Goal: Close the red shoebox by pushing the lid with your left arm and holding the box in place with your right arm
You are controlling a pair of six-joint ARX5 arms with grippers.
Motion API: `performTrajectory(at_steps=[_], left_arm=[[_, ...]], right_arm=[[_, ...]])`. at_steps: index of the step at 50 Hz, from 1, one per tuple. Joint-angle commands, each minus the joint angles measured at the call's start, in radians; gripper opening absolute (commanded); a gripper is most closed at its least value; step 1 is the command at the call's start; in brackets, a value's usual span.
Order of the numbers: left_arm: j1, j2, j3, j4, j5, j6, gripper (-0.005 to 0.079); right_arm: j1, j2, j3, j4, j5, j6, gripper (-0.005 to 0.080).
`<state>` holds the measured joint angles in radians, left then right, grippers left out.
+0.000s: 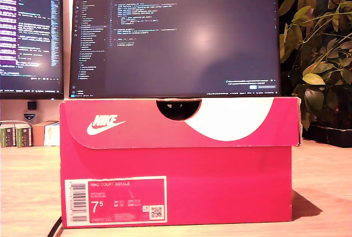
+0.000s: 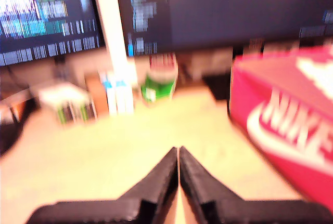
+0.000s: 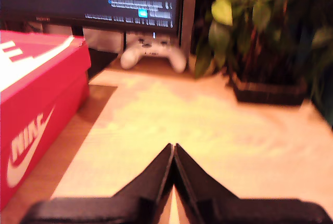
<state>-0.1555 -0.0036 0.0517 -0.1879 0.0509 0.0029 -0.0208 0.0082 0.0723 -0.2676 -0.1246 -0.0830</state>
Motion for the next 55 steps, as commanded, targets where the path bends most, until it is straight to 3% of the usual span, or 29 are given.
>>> performTrajectory(at_steps=[1, 12, 26, 44, 55], left_arm=[[-0.003, -0.008, -0.029, -0.024, 0.001, -0.005, -0.0019], [-0.003, -0.008, -0.029, -0.143, 0.000, -0.003, -0.0019], [0.003, -0.008, -0.029, -0.140, 0.002, -0.003, -0.0019], [0.169, -0.008, -0.029, -0.141, 0.001, -0.003, -0.0019], [0.188, -0.008, -0.029, -0.141, -0.004, -0.003, -0.0019]], right_arm=[[-0.006, -0.006, -0.020, -0.019, -0.005, 0.005, -0.0012], [-0.006, -0.006, -0.020, -0.031, -0.005, 0.005, -0.0012], [-0.008, -0.006, -0.020, -0.031, -0.005, 0.005, -0.0012], [-0.076, -0.006, -0.020, -0.031, -0.003, 0.005, -0.0012], [-0.078, -0.006, -0.020, -0.031, -0.003, 0.005, -0.0012]])
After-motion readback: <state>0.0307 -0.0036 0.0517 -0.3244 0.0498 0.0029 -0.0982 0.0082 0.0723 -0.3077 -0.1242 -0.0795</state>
